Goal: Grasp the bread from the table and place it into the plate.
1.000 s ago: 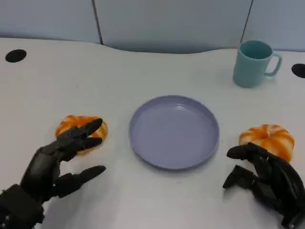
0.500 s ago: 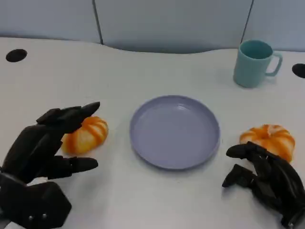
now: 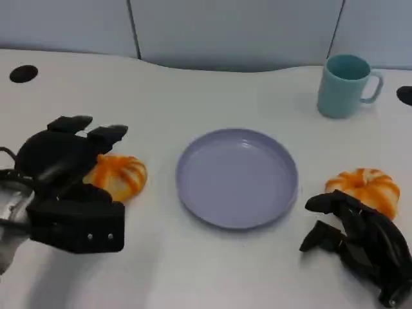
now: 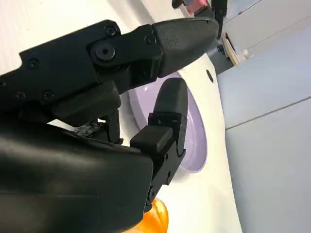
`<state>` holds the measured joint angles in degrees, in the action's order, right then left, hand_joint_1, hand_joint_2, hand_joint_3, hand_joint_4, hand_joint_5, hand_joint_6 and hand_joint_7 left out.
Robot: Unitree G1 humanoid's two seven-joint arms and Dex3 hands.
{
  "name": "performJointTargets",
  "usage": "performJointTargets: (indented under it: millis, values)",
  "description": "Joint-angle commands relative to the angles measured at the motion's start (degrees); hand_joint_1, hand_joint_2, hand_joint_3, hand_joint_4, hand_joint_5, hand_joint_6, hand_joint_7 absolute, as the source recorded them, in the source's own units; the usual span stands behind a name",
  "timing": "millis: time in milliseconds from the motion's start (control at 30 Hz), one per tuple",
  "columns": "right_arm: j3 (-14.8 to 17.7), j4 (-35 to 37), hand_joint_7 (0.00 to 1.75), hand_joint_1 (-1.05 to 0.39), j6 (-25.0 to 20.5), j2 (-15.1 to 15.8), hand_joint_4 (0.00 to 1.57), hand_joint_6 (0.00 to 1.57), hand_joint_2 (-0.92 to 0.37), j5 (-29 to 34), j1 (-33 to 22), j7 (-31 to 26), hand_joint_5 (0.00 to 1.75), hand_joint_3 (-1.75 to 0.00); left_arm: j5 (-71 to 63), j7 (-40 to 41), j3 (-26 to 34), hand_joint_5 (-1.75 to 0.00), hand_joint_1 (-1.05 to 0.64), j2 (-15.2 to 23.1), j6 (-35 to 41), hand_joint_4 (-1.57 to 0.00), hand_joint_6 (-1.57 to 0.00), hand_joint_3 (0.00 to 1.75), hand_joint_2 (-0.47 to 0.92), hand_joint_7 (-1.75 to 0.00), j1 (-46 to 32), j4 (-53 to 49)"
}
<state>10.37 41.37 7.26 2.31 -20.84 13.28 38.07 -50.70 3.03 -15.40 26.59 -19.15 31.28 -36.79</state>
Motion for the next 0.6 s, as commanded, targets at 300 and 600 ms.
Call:
performJointTargets:
  millis: [300, 600]
  values:
    - [0.4, -0.1, 1.03, -0.45, -0.9, 0.4, 0.62, 0.62, -0.92, -0.2, -1.9, 0.5, 1.43, -0.18, 2.5, -0.9, -9.1, -0.07, -0.57, -5.5, 6.0, -0.01, -0.13, 0.00, 0.81, -0.01, 13.0, -23.1]
    - [0.3, -1.4, 1.03, -0.45, -1.4, 0.4, 0.64, 0.63, -0.92, -0.2, -2.8, 0.2, 1.42, -0.17, 2.0, 0.9, -14.8, -0.01, -0.52, -9.6, 8.6, -0.01, -0.13, 0.00, 0.72, 0.00, 17.7, -31.9]
